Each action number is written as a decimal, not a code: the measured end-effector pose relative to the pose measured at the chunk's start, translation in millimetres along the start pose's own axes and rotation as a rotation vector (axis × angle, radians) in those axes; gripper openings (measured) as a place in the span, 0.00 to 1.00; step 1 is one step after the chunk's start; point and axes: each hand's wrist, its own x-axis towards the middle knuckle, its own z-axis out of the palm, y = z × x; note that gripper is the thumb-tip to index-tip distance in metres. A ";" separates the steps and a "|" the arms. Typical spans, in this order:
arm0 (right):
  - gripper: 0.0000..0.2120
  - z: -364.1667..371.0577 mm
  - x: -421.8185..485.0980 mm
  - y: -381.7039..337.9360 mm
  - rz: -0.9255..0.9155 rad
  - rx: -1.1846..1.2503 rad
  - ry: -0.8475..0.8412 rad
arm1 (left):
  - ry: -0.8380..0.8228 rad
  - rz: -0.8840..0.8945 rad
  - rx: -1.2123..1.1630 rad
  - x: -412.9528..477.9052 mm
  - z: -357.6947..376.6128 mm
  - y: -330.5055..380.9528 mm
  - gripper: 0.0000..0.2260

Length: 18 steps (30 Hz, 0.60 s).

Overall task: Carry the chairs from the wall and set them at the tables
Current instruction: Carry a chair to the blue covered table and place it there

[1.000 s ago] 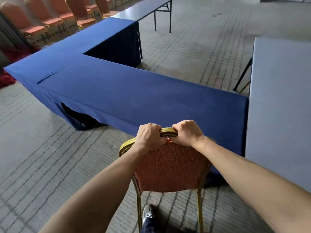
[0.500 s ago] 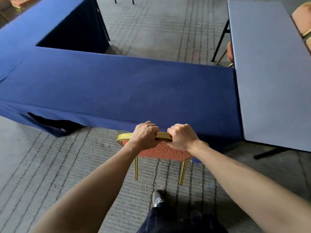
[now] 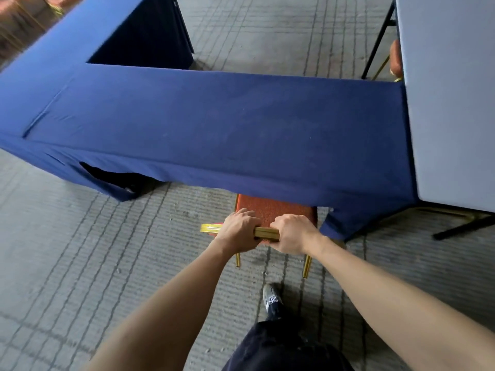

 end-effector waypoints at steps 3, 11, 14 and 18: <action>0.11 8.0 -12.7 -13.1 0.048 0.043 -0.183 | -0.098 -0.002 -0.001 -23.9 11.8 2.9 0.10; 0.09 52.0 -41.7 -44.6 0.165 0.048 -0.332 | -0.347 -0.010 0.062 -69.2 38.5 10.6 0.14; 0.08 49.7 -40.9 -50.6 0.207 0.066 -0.334 | -0.461 0.006 0.067 -61.5 26.3 5.3 0.13; 0.09 58.9 -46.8 -60.5 0.295 0.114 -0.292 | -0.534 0.023 0.062 -58.2 29.3 -1.1 0.14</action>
